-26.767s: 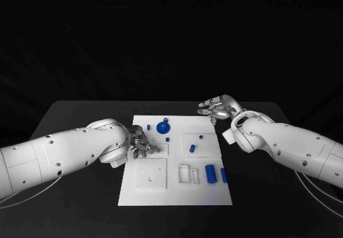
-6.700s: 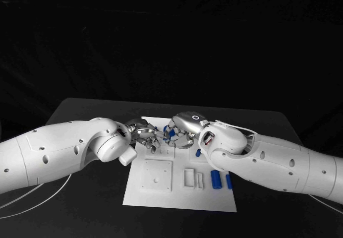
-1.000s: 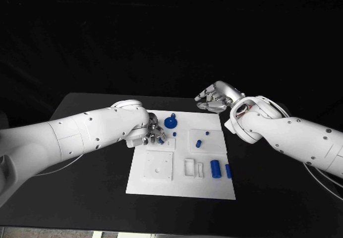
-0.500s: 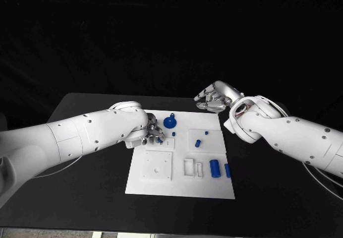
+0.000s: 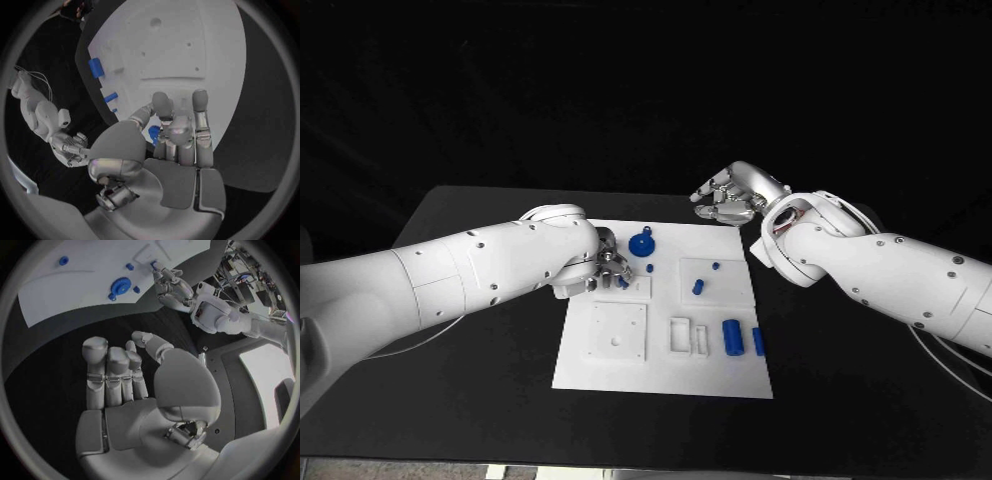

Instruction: Assemble the parts on the task board

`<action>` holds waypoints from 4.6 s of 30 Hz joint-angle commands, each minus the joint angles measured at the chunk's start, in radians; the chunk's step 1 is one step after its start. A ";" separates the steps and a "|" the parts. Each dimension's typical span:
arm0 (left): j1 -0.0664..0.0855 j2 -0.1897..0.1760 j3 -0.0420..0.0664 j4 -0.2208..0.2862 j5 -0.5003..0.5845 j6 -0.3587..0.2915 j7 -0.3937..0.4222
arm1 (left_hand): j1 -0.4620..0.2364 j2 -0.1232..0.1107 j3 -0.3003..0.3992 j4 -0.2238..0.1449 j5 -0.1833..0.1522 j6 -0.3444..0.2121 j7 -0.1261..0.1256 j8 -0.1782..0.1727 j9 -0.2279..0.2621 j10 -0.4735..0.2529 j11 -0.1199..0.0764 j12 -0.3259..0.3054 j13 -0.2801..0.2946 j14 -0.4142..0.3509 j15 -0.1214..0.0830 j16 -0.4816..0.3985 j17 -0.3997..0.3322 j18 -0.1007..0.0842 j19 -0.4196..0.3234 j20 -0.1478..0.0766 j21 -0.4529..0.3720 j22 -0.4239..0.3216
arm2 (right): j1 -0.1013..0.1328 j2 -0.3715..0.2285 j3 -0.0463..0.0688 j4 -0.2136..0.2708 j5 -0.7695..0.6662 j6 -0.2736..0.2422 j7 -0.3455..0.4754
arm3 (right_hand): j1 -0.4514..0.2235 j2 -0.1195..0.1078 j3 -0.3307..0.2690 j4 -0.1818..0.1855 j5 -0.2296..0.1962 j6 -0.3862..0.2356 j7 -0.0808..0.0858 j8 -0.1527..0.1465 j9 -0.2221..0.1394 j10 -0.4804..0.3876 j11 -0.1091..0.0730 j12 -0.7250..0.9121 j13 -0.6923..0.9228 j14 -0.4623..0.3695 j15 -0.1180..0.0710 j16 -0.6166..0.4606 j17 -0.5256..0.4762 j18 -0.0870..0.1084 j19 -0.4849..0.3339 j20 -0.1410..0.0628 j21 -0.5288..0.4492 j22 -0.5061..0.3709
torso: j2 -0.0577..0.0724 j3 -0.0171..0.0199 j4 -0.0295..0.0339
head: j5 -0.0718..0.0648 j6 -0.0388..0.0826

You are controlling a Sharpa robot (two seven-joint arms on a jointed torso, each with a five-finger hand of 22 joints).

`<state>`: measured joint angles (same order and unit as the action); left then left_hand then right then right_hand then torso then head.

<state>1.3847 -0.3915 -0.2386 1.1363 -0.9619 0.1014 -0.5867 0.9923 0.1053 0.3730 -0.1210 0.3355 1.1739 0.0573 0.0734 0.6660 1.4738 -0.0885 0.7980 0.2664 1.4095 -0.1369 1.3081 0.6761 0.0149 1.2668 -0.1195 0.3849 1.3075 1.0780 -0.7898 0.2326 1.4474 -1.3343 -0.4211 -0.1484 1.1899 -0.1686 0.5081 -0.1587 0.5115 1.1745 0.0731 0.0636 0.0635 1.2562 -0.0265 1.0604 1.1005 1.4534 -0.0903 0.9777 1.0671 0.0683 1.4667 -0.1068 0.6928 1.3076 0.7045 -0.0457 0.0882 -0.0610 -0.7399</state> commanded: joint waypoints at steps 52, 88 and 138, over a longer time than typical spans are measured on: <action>-0.024 -0.024 -0.001 0.032 -0.052 0.037 -0.013 | 0.039 0.011 0.011 0.002 0.013 0.269 -0.133 0.001 0.563 0.041 -0.015 -0.004 -0.008 0.007 0.002 -0.017 -0.031 0.018 -0.007 0.010 0.004 0.021 | -0.004 -0.004 0.001 0.003 -0.002 0.020 0.005 | -0.010 0.005 0.005 -0.017 0.009 0.003 0.004 -0.002 -0.001 -0.008 -0.002 -0.003 -0.001 -0.005 -0.001 -0.007 0.001 0.017 0.026 -0.004 0.001 0.080 | 0.000 -0.0002 -0.0005 | 0.002 -0.005; -0.025 -0.001 -0.001 -0.001 -0.032 0.096 -0.018 | 0.019 0.020 -0.057 0.075 -0.084 0.291 -0.137 0.008 0.502 0.041 -0.014 0.006 -0.016 0.008 0.005 -0.010 -0.020 0.026 -0.003 0.022 -0.002 0.020 | -0.006 -0.002 0.001 0.001 -0.002 0.021 0.005 | -0.012 0.005 0.008 -0.019 0.013 0.004 0.004 -0.002 -0.001 -0.007 -0.002 -0.003 0.000 -0.004 -0.001 -0.007 0.002 0.017 0.025 -0.004 0.001 0.080 | 0.000 -0.0004 -0.0005 | -0.006 -0.010; 0.005 -0.093 0.054 0.022 0.155 -0.082 0.036 | 0.123 -0.178 -0.250 0.320 -0.206 0.069 -0.053 -0.003 -0.090 0.015 0.032 -0.203 -0.115 -0.079 0.020 -0.181 -0.244 -0.015 -0.036 -0.008 -0.100 0.003 | -0.020 -0.010 0.001 -0.003 0.002 0.014 0.006 | -0.015 0.002 0.003 -0.017 0.021 -0.007 0.007 -0.002 -0.001 -0.009 0.000 -0.007 -0.004 -0.004 -0.001 -0.009 0.001 0.018 0.025 -0.003 0.000 0.080 | 0.001 0.0001 -0.0020 | -0.003 0.015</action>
<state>1.3840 -0.4828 -0.1882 1.1633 -0.8626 0.0487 -0.5799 1.1012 -0.0823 0.1253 0.2158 0.1102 1.2501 0.0059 0.0729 0.5870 1.4655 -0.0616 0.6056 0.1534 1.3375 -0.1191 1.1334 0.4386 0.0145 1.2374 -0.1266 0.2904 1.3078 1.0589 -0.7982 0.2327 1.4442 -1.3328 -0.4116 -0.1488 1.1858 -0.1649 0.5122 -0.1738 0.5288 1.1711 0.0765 0.0636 0.0636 1.2563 -0.0265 1.0566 1.0982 1.4535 -0.0903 0.9738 1.0678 0.0683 1.4667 -0.1068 0.6928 1.3073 0.7046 -0.0463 0.0872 -0.0642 -0.7283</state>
